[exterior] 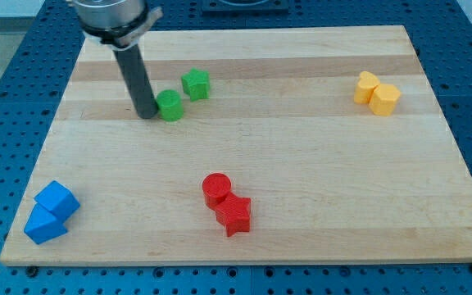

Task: Slide the green star to the top right side of the green circle

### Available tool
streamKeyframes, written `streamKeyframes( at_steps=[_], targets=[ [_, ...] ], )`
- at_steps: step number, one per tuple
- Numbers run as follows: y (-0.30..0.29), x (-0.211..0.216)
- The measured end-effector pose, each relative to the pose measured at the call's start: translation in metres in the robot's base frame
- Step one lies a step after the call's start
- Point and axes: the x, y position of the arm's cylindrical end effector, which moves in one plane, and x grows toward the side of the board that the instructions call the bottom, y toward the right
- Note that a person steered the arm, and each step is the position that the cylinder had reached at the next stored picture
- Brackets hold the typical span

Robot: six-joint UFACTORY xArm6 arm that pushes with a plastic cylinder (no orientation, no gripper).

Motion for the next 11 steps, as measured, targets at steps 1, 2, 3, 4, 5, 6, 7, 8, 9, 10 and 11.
streamKeyframes(
  at_steps=[1, 2, 3, 4, 5, 6, 7, 8, 9, 10, 11],
  targets=[
    [0.033, -0.014],
    [0.043, -0.02],
    [0.043, -0.021],
    [0.03, -0.023],
    [0.021, -0.044],
    [0.04, -0.074],
    [0.057, -0.074],
    [0.084, -0.074],
    [0.115, -0.078],
    [0.113, -0.078],
    [0.07, -0.078]
  ],
)
